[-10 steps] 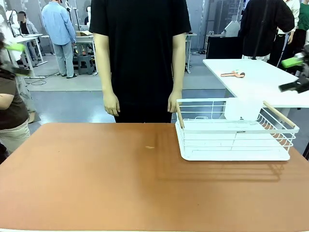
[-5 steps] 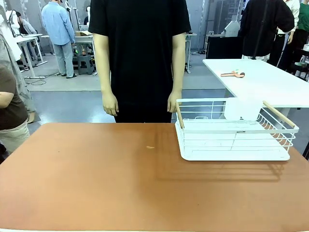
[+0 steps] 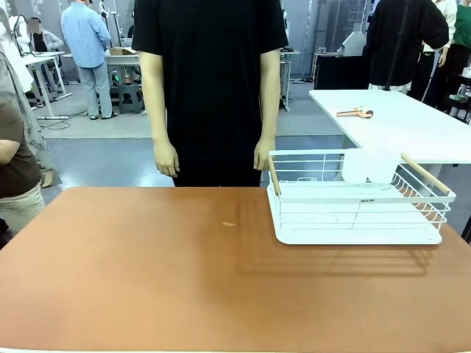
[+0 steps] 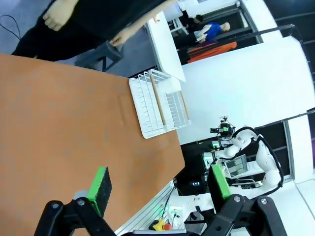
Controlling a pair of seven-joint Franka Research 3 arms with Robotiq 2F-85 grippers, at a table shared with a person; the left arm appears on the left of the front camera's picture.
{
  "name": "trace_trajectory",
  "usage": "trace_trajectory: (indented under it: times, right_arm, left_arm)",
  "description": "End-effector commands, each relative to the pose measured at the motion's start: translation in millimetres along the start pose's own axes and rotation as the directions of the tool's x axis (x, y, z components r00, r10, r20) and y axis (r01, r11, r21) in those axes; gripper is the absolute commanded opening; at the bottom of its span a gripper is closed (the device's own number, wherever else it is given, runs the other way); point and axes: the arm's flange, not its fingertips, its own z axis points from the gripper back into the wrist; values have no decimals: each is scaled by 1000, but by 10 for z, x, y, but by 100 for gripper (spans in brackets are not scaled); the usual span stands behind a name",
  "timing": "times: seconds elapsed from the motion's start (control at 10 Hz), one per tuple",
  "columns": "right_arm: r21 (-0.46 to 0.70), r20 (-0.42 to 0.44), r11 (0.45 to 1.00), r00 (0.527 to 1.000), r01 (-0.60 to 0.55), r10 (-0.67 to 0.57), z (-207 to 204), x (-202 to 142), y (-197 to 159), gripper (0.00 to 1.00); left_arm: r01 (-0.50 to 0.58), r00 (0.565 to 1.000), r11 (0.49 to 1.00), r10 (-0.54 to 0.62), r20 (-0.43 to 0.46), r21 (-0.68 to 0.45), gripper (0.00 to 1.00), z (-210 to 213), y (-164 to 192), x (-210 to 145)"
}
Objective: Clean the table.
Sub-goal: Pick up the Lint Roller when the human hands it over.
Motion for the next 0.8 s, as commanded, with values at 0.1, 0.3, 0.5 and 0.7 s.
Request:
trace_trajectory:
  times: [0.1,0.3,0.5,0.7]
  right_arm:
    - [1,9,1000,1000,9,-9,43,-12,-11,100]
    - [1,9,1000,1000,9,-9,43,-12,-11,100]
    - [1,9,1000,1000,9,-9,43,-12,-11,100]
    - [1,9,1000,1000,9,-9,43,-12,-11,100]
  left_arm:
    - [-12,1000,1000,12,23,-19,100,107,40,-28]
    - [-12,1000,1000,12,23,-19,100,107,40,-28]
    - [-12,1000,1000,12,23,-19,100,107,40,-28]
    - [-12,1000,1000,12,23,-19,100,107,40,-28]
